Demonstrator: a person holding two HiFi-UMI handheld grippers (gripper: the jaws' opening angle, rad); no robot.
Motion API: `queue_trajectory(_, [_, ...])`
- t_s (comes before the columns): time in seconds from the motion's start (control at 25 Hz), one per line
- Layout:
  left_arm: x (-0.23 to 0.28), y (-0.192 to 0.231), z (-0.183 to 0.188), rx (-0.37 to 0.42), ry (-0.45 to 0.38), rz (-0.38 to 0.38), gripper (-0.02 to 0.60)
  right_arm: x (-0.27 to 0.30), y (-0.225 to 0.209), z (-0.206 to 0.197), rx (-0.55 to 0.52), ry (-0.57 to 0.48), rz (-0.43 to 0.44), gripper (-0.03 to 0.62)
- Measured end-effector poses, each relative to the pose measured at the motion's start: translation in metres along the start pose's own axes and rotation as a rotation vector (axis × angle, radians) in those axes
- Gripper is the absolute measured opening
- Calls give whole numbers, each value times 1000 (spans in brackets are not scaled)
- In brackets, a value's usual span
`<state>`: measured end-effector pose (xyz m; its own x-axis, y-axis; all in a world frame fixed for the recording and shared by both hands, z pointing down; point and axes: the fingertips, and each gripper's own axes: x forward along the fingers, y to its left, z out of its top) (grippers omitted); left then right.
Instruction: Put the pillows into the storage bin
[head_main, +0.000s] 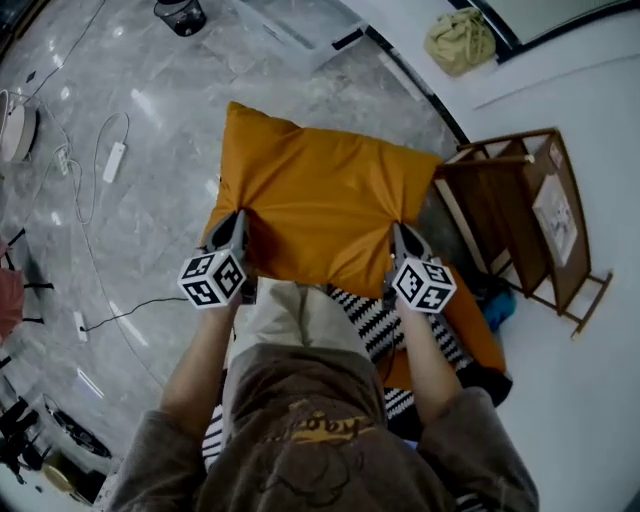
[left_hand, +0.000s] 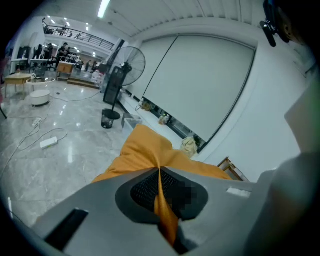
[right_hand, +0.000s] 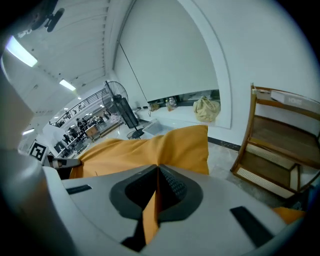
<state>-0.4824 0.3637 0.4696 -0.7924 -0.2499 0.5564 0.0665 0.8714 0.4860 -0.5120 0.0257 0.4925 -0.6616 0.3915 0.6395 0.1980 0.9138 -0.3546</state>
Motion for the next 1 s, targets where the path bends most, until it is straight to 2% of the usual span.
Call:
queue_trajectory(0.28, [77, 79, -59, -126, 13, 75, 6, 113, -24, -47, -58, 83, 21, 8])
queue_trajectory(0.48, [124, 128, -112, -173, 29, 102, 8, 179, -47, -94, -78, 131, 24, 9])
queue_trajectory(0.72, [168, 168, -169, -209, 82, 126, 8, 237, -75, -140, -105, 180, 31, 12])
queue_trajectory(1.0, [192, 203, -197, -204, 123, 150, 12, 271, -95, -177, -94, 198, 0, 32])
